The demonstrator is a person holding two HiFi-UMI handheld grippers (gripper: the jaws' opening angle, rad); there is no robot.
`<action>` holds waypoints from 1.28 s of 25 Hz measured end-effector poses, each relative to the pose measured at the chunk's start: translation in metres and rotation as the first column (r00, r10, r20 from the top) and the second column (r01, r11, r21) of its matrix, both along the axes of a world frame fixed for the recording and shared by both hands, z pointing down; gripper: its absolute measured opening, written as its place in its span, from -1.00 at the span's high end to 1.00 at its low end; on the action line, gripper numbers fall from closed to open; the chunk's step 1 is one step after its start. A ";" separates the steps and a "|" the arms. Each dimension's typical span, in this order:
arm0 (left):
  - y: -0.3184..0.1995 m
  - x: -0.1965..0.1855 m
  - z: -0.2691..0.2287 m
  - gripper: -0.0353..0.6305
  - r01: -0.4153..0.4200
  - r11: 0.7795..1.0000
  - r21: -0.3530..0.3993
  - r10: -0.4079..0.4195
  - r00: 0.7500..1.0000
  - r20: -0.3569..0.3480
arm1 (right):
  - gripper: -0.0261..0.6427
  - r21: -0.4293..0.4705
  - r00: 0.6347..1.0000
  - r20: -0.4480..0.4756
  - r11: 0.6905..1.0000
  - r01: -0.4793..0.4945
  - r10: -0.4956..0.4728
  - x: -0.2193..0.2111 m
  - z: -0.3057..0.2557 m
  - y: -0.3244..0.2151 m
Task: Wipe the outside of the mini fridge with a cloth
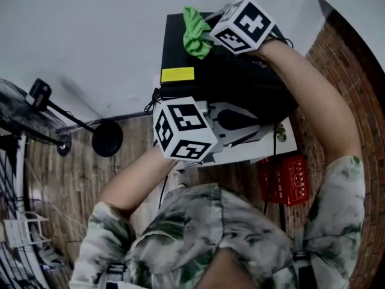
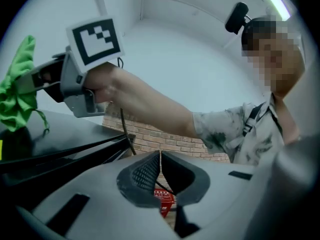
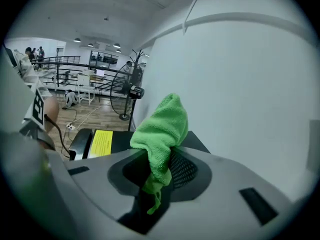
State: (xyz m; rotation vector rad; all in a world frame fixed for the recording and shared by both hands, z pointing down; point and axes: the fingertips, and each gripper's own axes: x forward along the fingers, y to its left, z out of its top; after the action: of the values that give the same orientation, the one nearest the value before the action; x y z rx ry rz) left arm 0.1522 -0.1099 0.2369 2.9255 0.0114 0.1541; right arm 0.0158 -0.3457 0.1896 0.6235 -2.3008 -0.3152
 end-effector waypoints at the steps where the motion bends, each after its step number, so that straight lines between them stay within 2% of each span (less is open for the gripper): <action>1: -0.002 -0.005 0.000 0.82 0.006 1.000 -0.003 -0.006 1.000 0.000 | 0.60 -0.007 1.000 -0.001 1.000 0.020 -0.020 -0.018 0.004 -0.001; 4: -0.007 -0.018 -0.002 0.82 0.016 1.000 -0.009 -0.016 1.000 0.002 | 0.60 -0.026 0.998 -0.015 0.998 0.056 -0.056 -0.054 0.015 -0.006; 7: -0.009 -0.028 -0.003 0.82 0.017 1.000 -0.002 -0.017 1.000 0.012 | 0.60 -0.039 0.997 -0.040 0.997 0.065 -0.067 -0.068 0.026 -0.011; 13: -0.010 -0.030 -0.003 0.82 -0.005 1.000 -0.007 0.005 1.000 0.013 | 0.60 -0.048 0.998 -0.066 0.999 0.020 -0.023 -0.048 0.039 -0.024; 18: -0.009 -0.020 -0.007 0.82 -0.036 0.999 -0.004 0.036 0.999 0.011 | 0.60 -0.055 0.996 -0.054 0.995 -0.080 0.077 0.006 0.040 -0.040; 22: -0.006 -0.002 -0.007 0.82 -0.068 0.998 0.000 0.068 0.998 0.014 | 0.60 -0.045 0.982 -0.074 0.983 -0.178 0.174 0.070 0.041 -0.054; 32: -0.001 0.027 -0.008 0.82 -0.118 0.993 -0.008 0.118 0.993 0.007 | 0.60 -0.026 0.898 -0.104 0.902 -0.431 0.427 0.231 0.039 -0.080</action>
State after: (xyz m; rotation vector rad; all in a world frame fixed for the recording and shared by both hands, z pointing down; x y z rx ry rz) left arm 0.1794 -0.1109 0.2289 2.9174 0.1832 0.1828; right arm 0.2471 -0.4253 0.2281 1.0440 -2.0040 -0.0746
